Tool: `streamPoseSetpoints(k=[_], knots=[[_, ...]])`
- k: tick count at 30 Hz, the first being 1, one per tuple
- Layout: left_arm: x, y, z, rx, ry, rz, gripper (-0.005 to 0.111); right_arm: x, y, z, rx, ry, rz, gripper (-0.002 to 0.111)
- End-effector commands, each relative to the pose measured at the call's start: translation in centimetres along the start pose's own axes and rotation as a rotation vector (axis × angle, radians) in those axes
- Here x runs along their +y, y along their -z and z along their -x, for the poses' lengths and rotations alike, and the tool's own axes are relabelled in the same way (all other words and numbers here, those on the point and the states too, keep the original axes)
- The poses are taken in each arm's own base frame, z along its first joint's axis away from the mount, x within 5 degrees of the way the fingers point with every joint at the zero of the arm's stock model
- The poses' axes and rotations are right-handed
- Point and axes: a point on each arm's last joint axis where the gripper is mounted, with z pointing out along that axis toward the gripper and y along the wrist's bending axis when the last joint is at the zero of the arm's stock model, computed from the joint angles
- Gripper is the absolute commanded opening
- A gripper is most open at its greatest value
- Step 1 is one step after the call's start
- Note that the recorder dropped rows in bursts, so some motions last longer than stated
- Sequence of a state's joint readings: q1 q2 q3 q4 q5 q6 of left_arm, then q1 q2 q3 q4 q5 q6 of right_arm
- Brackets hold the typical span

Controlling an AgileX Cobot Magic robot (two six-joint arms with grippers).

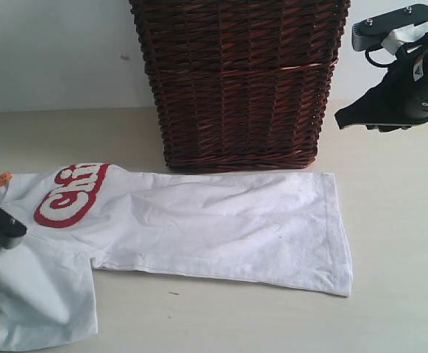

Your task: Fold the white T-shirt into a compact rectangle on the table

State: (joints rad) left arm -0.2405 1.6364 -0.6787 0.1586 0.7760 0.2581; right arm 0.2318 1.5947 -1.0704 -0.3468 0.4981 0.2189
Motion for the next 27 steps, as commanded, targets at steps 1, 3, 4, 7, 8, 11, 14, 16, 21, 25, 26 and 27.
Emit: streamPoseSetpoints(k=[1,3,4,7,8,11,14,16,21,25,26,27], knots=[[1.1,0.2,1.7,-0.175,0.054,0.110,0.050,-0.1,0.4,0.4,-0.022,0.008,0.003,0.030],[1.3,0.2,1.8,-0.186,0.044,0.138,0.050,-0.1,0.4,0.4,-0.026,0.008,0.004,0.030],[1.4,0.3,1.8,-0.187,0.043,0.150,0.050,0.0,0.4,0.4,-0.028,0.008,0.004,0.030],[1.5,0.3,2.1,-0.217,0.050,0.152,0.050,0.0,0.4,0.5,-0.037,0.008,0.006,0.030],[1.4,0.4,2.3,-0.240,0.076,0.143,0.050,0.0,0.4,0.5,-0.037,0.008,0.006,0.030],[1.2,0.6,2.9,-0.314,0.120,0.114,0.050,0.0,0.4,0.5,-0.037,0.008,0.006,0.030],[1.2,1.3,3.6,-0.373,0.164,0.096,0.050,0.0,0.4,0.5,-0.037,0.008,0.006,0.030],[1.3,1.7,4.0,-0.396,0.199,0.077,0.050,0.0,0.4,0.5,-0.037,0.008,0.006,0.030],[1.4,2.4,4.6,-0.413,0.235,0.055,0.050,0.0,0.4,0.7,-0.059,0.007,0.011,0.030],[1.4,2.8,4.7,-0.386,0.250,0.042,0.049,0.0,0.4,0.8,-0.067,0.007,0.013,0.030],[1.4,2.7,4.4,-0.360,0.238,0.048,0.044,0.0,0.4,0.8,-0.067,0.007,0.013,0.030],[1.5,2.7,4.3,-0.341,0.226,0.055,0.038,0.0,0.4,0.8,-0.067,0.007,0.013,0.030]])
